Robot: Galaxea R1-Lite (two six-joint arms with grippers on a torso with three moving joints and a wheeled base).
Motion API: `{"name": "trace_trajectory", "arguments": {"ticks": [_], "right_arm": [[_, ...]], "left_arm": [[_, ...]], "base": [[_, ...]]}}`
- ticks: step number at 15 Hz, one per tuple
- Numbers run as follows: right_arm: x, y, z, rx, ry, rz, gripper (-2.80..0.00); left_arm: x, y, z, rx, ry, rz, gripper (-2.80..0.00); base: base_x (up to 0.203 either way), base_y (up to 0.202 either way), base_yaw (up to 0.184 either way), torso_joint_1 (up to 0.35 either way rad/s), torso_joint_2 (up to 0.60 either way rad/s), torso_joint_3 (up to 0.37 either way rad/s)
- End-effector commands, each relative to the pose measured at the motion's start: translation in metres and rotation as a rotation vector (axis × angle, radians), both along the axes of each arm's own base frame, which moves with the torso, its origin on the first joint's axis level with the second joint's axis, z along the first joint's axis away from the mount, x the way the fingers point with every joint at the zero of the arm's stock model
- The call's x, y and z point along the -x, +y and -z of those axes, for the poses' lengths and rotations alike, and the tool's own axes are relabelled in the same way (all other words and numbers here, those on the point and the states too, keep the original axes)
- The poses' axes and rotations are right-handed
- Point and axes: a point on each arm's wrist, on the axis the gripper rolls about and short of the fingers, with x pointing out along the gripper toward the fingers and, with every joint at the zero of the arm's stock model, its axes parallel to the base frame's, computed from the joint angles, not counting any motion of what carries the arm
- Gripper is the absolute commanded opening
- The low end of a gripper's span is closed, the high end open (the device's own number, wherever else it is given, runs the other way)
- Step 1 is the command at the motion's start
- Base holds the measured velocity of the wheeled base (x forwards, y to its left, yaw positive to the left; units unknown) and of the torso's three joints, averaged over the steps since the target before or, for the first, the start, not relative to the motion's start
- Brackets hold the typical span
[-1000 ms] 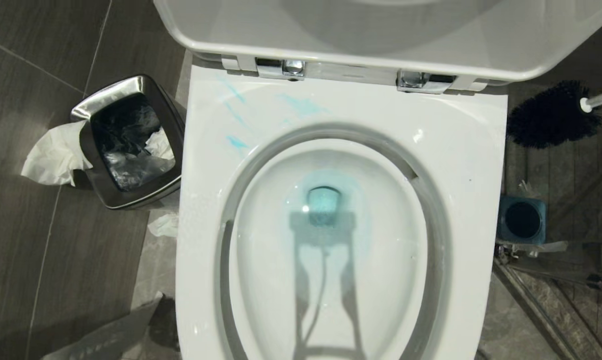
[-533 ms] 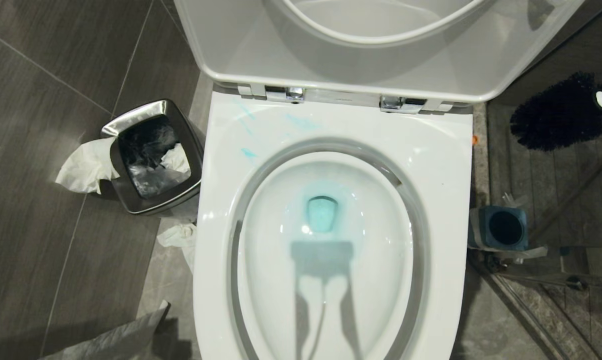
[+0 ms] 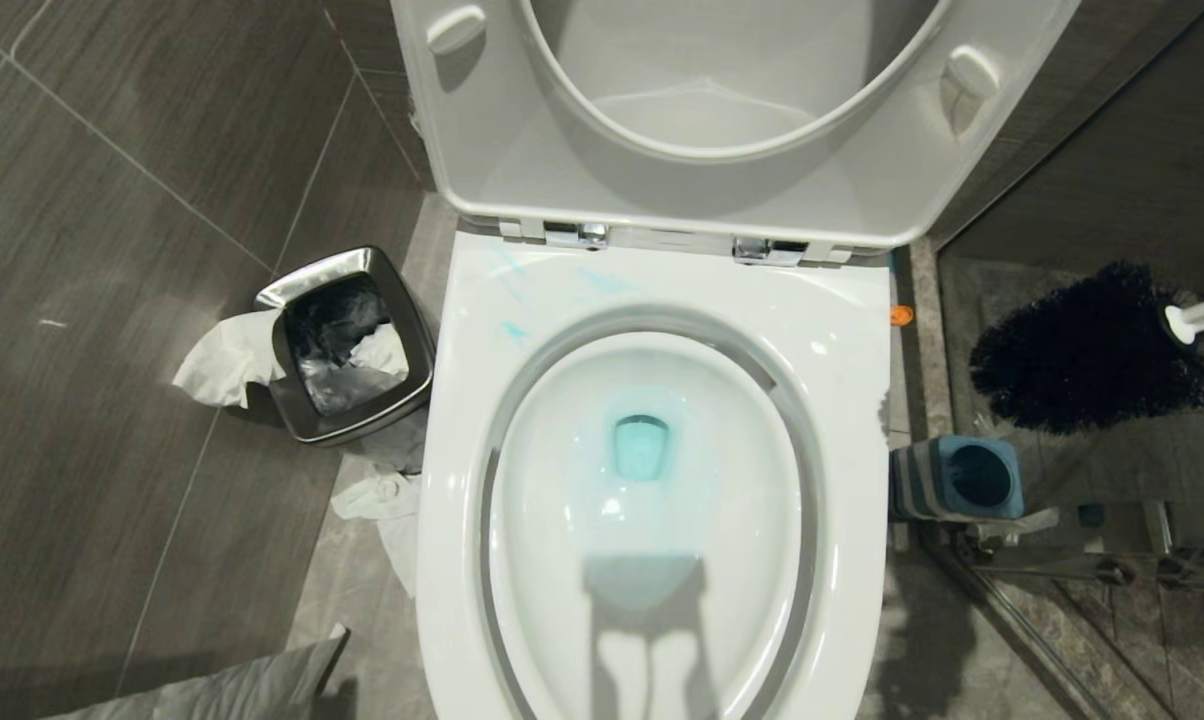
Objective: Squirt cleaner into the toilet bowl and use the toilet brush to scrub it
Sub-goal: Scrub the toilet bowl
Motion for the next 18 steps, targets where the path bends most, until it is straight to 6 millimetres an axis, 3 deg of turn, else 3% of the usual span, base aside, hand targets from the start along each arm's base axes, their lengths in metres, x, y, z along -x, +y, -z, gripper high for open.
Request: {"name": "trace_trajectory", "arguments": {"ticks": [1,4,11,15,18], "right_arm": [[0.006,0.004,0.003,0.005,0.001,-0.034,-2.8],[0.002,0.003,0.005,0.05,0.01,-0.061,-2.8],[-0.043,-0.024,0.004,0.11,0.095,-0.061,-2.8],[-0.059,-0.034,0.004,0.079,0.13,-0.067,-2.8],[-0.061,-0.034,-0.006,-0.065,0.133,-0.112,-2.8]], "left_arm": [[0.0,0.0,0.0,0.001,0.001,-0.001,-2.8],[0.0,0.0,0.0,0.001,0.001,-0.001,-2.8],[0.0,0.0,0.0,0.001,0.001,-0.001,-2.8],[0.0,0.0,0.0,-0.003,0.001,0.0,-2.8],[0.0,0.0,0.0,-0.002,0.001,-0.001,-2.8]], "base": [[0.0,0.0,0.0,-0.001,0.0,0.199],[0.0,0.0,0.0,0.0,0.0,0.201],[0.0,0.0,0.0,0.002,0.0,0.106],[0.0,0.0,0.0,0.0,0.0,0.021],[0.0,0.0,0.0,0.001,0.0,0.156]]}}
